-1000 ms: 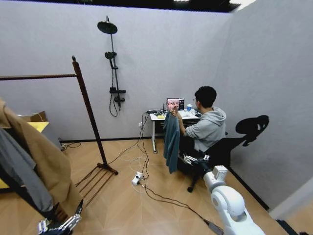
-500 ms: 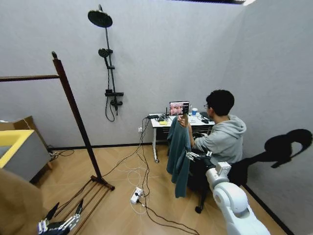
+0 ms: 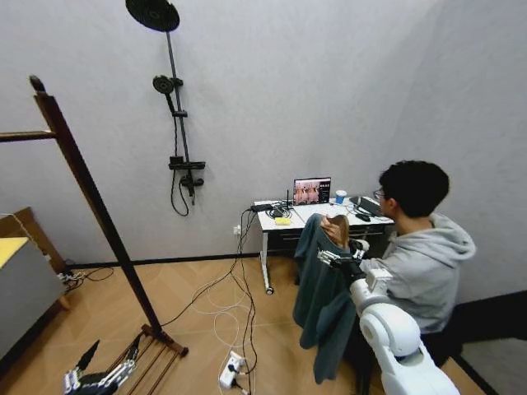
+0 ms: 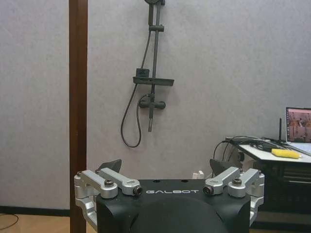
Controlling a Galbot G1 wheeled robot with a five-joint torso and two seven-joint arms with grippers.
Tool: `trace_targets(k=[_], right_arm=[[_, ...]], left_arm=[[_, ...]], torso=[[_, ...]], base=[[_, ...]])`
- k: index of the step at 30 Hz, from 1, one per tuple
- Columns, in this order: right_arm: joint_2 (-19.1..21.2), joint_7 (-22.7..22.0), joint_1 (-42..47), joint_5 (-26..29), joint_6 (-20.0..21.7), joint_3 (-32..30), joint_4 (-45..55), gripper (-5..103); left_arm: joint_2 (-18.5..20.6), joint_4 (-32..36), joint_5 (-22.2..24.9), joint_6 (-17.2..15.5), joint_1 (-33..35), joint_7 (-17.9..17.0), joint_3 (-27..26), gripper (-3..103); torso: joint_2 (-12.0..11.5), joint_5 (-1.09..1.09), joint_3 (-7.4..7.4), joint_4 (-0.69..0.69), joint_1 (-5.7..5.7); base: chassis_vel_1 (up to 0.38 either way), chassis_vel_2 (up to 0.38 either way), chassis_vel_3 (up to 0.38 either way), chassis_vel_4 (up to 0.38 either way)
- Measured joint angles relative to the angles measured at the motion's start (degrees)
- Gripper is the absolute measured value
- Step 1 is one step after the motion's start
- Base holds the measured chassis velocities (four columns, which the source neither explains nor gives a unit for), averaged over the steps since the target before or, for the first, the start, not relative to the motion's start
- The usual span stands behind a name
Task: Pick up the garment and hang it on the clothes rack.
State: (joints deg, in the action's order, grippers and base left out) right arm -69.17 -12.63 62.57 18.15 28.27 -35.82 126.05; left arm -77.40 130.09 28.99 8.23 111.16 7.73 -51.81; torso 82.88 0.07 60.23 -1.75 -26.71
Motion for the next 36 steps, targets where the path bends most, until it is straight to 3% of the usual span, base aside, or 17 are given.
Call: trace_targets(k=[2,11,14,15,17,18,20,22,23,24,26,28,30,32,34,35,36], right_arm=[[0.7,-0.5,-1.5,1.3,1.0,0.1,-0.2,100],[2.3,-0.7,-2.5,2.3,-0.2,0.2,-3.0,102],[2.2,-0.8,-2.5,2.0,-1.1,0.3,-3.7,98],[2.5,-0.8,-2.5,2.1,-1.3,0.3,-4.0,88],[3.1,-0.8,-2.6,2.6,-1.3,0.3,-4.0,88],[3.9,-0.8,-2.8,3.1,-1.3,0.3,-4.1,77],[4.4,-0.8,-3.0,3.4,-1.4,0.2,-4.3,77],[5.7,-0.8,-3.2,4.1,-1.5,0.1,-4.3,66],[5.7,-0.8,-3.2,4.1,-1.5,0.1,-4.3,66],[5.8,-0.8,-3.2,4.6,-1.4,0.1,-4.1,54],[5.7,-0.9,-3.2,4.6,-1.4,0.2,-4.0,54],[5.6,-0.9,-2.8,4.6,-1.4,0.3,-3.5,38],[5.6,-0.9,-2.6,4.6,-1.4,0.3,-3.3,38],[5.7,-1.0,-2.1,4.6,-1.4,0.4,-2.9,27],[5.8,-1.3,-1.7,4.6,-1.3,0.4,-2.4,27],[6.1,-1.4,-1.3,4.6,-1.3,0.3,-2.0,17],[6.1,-1.4,-1.3,4.6,-1.3,0.3,-2.0,17]], left_arm=[[0.0,0.0,0.0,0.0,0.0,0.0,0.0,100],[0.0,0.0,0.0,0.0,0.0,0.0,0.0,100],[0.0,0.0,0.0,0.0,0.0,0.0,0.0,100],[0.0,0.0,0.0,0.0,0.0,0.0,0.0,100],[0.0,0.0,0.0,0.0,0.0,0.0,0.0,100],[0.0,0.0,0.0,0.0,0.0,0.0,0.0,100],[0.0,0.0,0.0,0.0,0.0,0.0,0.0,100],[0.0,0.0,0.0,0.0,0.0,0.0,0.0,100],[0.0,0.0,0.0,0.0,0.0,0.0,0.0,100],[0.0,0.0,0.0,0.0,0.0,0.0,0.0,100],[0.0,0.0,0.0,0.0,0.0,0.0,0.0,100],[0.0,0.0,0.0,0.0,0.0,0.0,0.0,100],[0.0,0.0,0.0,0.0,0.0,0.0,0.0,100],[0.0,0.0,0.0,0.0,0.0,0.0,0.0,100],[0.0,0.0,0.0,0.0,0.0,0.0,0.0,100],[0.0,0.0,0.0,0.0,0.0,0.0,0.0,100],[0.0,0.0,0.0,0.0,0.0,0.0,0.0,100]], torso=[[0.0,-0.1,0.01,0.0,-0.03],[0.1,-0.05,-0.04,0.0,0.13],[0.1,-0.07,-0.04,0.0,0.13],[0.1,-0.05,-0.03,-0.01,0.12],[0.0,-0.07,-0.03,0.0,0.09],[0.0,-0.07,-0.02,0.0,0.05],[0.0,-0.07,-0.01,0.0,0.04],[0.0,-0.07,-0.01,-0.01,0.03],[0.0,-0.07,-0.01,-0.01,0.03],[0.0,-0.07,-0.01,-0.01,0.03],[0.0,-0.06,-0.01,0.0,0.04],[0.0,-0.07,-0.01,-0.01,0.05],[0.0,-0.06,-0.01,-0.01,0.04],[0.0,-0.07,-0.01,0.0,0.04],[0.0,-0.06,-0.01,0.0,0.04],[0.0,-0.06,-0.01,0.0,0.04],[0.0,-0.06,-0.01,0.0,0.04]], base=[[-0.147,0.172,0.133,-0.05],[0.013,-0.023,-0.014,0.043],[0.054,-0.049,-0.047,0.05],[0.0,0.0,0.0,0.0],[0.0,0.0,0.0,0.0],[0.0,0.0,0.0,0.0],[0.0,0.0,0.0,0.0],[0.0,0.0,0.0,0.0],[0.0,0.0,0.0,0.0],[0.0,0.0,0.0,0.0],[0.0,0.0,0.0,0.0],[0.0,0.0,0.0,0.0],[0.0,0.0,0.0,0.0],[0.0,0.0,0.0,0.0],[0.0,0.0,0.0,0.0],[0.0,0.0,0.0,0.0],[0.0,0.0,0.0,0.0]])
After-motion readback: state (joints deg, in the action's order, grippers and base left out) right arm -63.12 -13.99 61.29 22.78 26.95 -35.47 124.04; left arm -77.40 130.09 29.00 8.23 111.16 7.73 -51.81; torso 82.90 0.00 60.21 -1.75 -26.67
